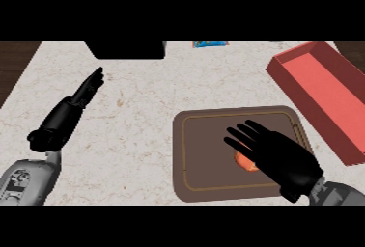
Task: Pick the squash from the tray and place it in the cardboard box
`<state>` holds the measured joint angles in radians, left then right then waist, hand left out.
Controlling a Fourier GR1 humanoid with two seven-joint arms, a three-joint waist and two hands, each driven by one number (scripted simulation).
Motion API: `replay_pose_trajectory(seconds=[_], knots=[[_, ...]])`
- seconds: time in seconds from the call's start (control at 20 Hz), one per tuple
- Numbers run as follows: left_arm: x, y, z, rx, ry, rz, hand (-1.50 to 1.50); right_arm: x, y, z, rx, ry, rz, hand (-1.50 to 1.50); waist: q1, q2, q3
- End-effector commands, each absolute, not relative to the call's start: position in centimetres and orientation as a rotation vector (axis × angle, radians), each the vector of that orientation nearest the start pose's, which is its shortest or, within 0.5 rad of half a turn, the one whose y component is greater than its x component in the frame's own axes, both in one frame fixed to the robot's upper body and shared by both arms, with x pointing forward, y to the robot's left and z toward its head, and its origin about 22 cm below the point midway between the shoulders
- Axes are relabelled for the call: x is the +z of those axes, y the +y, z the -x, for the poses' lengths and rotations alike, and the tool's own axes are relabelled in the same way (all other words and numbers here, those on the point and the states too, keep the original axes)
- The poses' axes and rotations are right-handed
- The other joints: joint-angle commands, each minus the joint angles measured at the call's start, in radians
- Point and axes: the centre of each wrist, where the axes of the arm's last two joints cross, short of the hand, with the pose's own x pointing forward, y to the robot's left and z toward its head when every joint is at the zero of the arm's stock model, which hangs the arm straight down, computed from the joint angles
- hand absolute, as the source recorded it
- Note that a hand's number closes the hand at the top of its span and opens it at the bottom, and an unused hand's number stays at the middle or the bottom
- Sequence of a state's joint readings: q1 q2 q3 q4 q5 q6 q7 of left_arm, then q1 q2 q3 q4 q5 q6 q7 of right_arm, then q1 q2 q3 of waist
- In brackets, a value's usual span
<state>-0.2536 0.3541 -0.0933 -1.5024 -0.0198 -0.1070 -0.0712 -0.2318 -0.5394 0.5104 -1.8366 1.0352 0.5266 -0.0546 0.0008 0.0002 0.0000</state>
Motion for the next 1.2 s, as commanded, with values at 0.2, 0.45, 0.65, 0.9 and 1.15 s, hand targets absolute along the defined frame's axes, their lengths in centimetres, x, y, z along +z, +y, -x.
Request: replay_pose_trajectory(seconds=[0.2,0.45,0.65,0.9,1.15], knots=[[4.5,27.5,-28.0,-0.529,-1.746,-0.095,0.00,8.1,-20.1,-25.7,1.973,-1.332,0.585,-1.50,0.001,0.000,0.000],[6.2,25.5,-29.8,-0.530,-1.747,-0.106,0.00,6.9,-18.9,-26.4,1.983,-1.290,0.590,-1.50,-0.001,0.000,0.000],[6.1,26.8,-27.4,-0.526,-1.761,-0.072,0.00,5.6,-19.8,-27.2,1.953,-1.272,0.658,-1.50,0.004,-0.001,0.000],[5.5,24.8,-28.9,-0.525,-1.760,-0.109,0.00,2.7,-21.4,-26.9,1.977,-1.253,0.647,-1.50,-0.001,0.000,0.000],[5.5,25.5,-30.0,-0.515,-1.749,-0.082,0.00,3.2,-21.5,-28.1,2.023,-1.241,0.584,-1.50,-0.002,0.000,0.000]])
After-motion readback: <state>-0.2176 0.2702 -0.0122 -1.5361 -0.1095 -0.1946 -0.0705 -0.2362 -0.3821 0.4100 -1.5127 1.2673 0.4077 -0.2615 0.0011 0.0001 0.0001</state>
